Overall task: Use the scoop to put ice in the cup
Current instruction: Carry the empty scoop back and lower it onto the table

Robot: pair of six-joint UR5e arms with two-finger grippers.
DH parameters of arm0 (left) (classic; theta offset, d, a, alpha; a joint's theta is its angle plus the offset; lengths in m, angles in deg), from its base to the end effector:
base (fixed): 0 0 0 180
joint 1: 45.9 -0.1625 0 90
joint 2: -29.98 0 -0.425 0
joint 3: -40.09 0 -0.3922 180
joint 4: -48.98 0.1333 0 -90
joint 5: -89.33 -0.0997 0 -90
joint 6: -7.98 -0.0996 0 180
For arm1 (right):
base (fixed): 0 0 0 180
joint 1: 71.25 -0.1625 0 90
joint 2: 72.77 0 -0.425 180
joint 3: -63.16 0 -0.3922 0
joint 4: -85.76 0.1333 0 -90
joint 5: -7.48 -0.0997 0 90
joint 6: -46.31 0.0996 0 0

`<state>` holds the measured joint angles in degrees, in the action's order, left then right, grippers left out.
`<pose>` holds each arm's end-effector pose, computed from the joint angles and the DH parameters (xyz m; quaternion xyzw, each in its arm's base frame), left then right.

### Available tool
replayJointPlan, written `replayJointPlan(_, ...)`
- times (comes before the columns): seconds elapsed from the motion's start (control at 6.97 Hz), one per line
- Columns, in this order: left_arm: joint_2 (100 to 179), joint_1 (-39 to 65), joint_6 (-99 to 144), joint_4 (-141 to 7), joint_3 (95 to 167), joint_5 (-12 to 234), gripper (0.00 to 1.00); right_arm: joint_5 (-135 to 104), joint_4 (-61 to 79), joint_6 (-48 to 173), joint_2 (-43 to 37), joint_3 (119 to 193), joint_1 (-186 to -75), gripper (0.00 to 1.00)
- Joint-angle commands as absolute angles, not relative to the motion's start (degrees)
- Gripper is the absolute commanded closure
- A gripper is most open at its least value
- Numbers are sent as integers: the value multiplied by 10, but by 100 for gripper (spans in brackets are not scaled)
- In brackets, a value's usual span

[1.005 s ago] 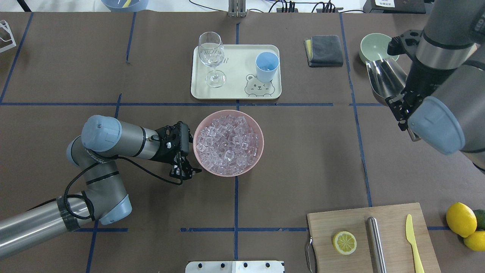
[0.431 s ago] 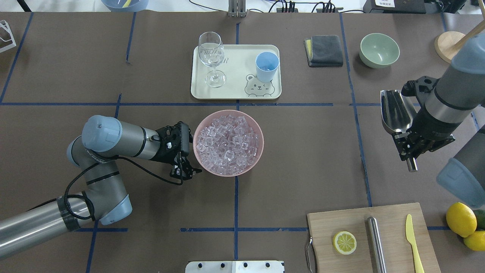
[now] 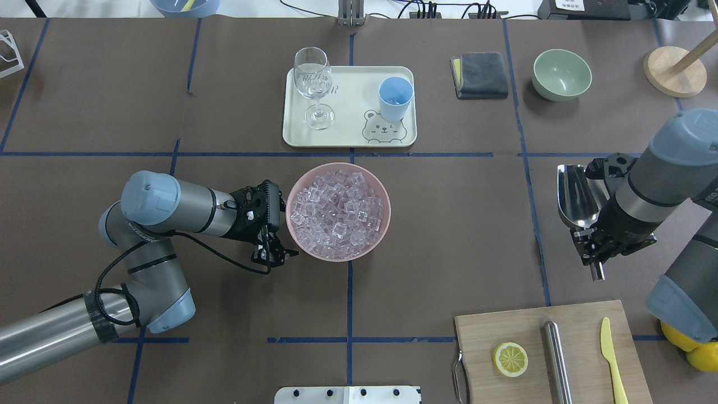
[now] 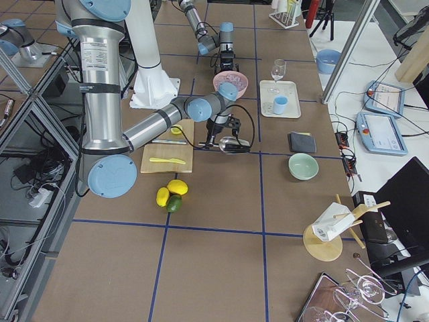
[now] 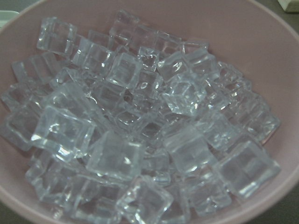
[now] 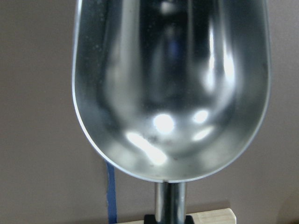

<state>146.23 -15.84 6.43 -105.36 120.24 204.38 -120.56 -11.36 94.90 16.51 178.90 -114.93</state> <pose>0.5336 -0.4141 0.3491 0.4714 0.4527 0.5009 0.5674 -0.2949 -0.3811 0.4537 -0.1293 -0.3342 -0.0363 0.9329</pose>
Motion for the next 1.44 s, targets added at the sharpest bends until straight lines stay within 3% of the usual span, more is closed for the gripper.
replayJointPlan(0.0,1462,-158,64,-1054,1202,2044,0,-1205,-105,956,166,1775,-1122,100)
replayJointPlan(1.29,1462,-160,64,-1054,1201,2044,0,-1205,-105,955,146,1744,-1090,100)
